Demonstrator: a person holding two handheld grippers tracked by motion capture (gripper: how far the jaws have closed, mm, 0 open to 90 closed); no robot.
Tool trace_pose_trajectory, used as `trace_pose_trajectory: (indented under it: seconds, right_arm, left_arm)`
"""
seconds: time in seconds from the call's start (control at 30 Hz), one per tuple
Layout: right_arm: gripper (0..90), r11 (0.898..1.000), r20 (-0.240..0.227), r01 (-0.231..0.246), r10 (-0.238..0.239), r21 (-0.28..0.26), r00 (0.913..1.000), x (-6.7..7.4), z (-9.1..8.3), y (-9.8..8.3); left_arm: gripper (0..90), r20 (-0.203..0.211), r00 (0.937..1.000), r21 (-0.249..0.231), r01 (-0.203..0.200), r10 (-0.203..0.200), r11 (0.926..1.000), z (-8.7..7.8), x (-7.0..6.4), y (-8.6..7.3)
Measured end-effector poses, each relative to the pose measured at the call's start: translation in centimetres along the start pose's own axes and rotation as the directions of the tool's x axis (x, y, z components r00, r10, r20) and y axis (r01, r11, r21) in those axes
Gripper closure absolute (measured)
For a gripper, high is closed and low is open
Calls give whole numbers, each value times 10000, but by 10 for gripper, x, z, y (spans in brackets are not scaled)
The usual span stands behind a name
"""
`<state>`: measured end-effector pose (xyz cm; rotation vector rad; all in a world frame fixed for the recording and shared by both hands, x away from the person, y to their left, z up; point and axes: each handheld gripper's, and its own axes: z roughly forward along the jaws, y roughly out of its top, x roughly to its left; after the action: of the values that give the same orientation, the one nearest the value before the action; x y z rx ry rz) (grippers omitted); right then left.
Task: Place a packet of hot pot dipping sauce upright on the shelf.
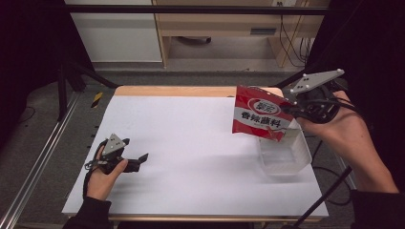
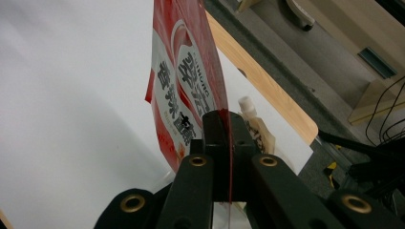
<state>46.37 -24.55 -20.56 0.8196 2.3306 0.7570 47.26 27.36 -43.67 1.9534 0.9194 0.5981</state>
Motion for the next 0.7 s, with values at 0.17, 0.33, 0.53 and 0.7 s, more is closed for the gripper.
trace_pose_trajectory:
  seconds: [0.17, 0.33, 0.53, 0.7]
  right_arm:
    - [900, 9997, 67, -195, 194, 123, 9998, -5, -5, -14]
    - [900, 9990, 161, -354, 349, 286, 9993, -9, -6, -25]
    - [900, 9972, 180, -582, 574, 465, 9982, -13, -2, -41]
    - [900, 9945, 264, -896, 883, 541, 9957, -18, -3, -55]
  left_arm:
    - [64, 1, 10000, -14, -5, 5, 10000, 0, 0, 0]
    - [64, 24, 10000, -37, 26, -26, 10000, -1, 0, 0]
    - [64, 34, 10000, -55, 11, -11, 10000, -2, 1, 0]
    - [64, 39, 10000, -92, 54, -54, 9999, -2, 2, 0]
